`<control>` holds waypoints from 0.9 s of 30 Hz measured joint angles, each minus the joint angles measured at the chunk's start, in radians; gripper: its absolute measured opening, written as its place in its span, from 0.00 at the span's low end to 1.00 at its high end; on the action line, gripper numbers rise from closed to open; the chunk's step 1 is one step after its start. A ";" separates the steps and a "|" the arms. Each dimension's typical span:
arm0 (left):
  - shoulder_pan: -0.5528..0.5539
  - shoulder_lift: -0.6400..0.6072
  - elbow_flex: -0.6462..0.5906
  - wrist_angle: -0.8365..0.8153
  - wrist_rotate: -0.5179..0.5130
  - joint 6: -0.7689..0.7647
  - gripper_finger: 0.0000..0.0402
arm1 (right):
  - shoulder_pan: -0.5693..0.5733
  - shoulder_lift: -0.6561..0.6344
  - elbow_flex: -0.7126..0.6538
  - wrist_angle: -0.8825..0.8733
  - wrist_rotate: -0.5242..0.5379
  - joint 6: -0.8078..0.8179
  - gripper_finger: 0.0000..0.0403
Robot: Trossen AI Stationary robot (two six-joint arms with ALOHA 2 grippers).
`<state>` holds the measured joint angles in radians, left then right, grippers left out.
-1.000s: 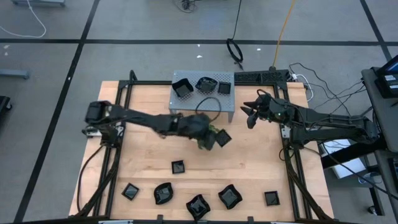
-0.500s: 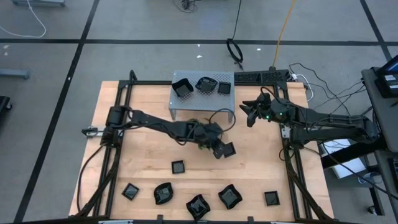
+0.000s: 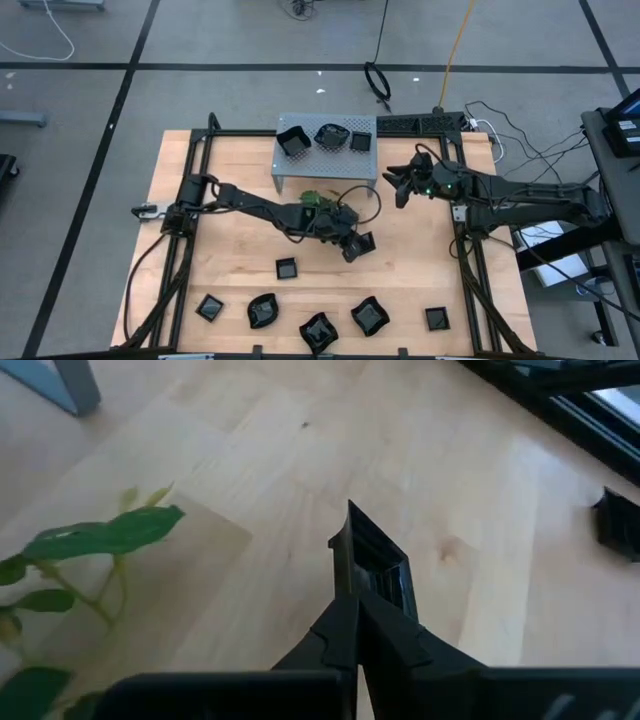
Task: Pick & Place Mini shaped plates
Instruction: Stack the square plate on top of the stacked square plates on the shelf
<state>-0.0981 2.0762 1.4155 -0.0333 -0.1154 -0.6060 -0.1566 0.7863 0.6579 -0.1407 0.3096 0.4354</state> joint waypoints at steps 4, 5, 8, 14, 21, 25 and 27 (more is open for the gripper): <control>-0.017 0.015 0.000 -0.011 -0.008 0.003 0.01 | 0.032 0.019 0.000 0.003 0.001 -0.001 0.29; -0.020 0.016 0.000 -0.016 -0.008 0.003 0.01 | 0.039 0.024 0.000 0.003 0.002 -0.001 0.29; -0.026 0.026 0.001 -0.038 -0.016 0.010 0.02 | 0.055 0.042 0.000 0.003 0.005 -0.001 0.29; -0.029 0.025 0.000 -0.069 -0.017 0.006 0.04 | 0.085 0.076 0.000 0.003 0.006 -0.006 0.29; -0.022 0.006 0.036 -0.115 -0.006 0.019 0.18 | 0.130 0.081 0.000 0.001 0.003 -0.088 0.33; -0.020 -0.026 0.088 -0.162 0.010 0.109 0.31 | 0.173 0.081 0.000 -0.006 -0.063 -0.140 0.37; -0.019 -0.040 0.123 -0.166 0.006 0.171 0.36 | 0.201 0.081 0.000 -0.017 -0.139 -0.167 0.38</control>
<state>-0.1174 2.0358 1.5385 -0.1988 -0.1097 -0.4346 0.0442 0.8673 0.6579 -0.1576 0.1707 0.2688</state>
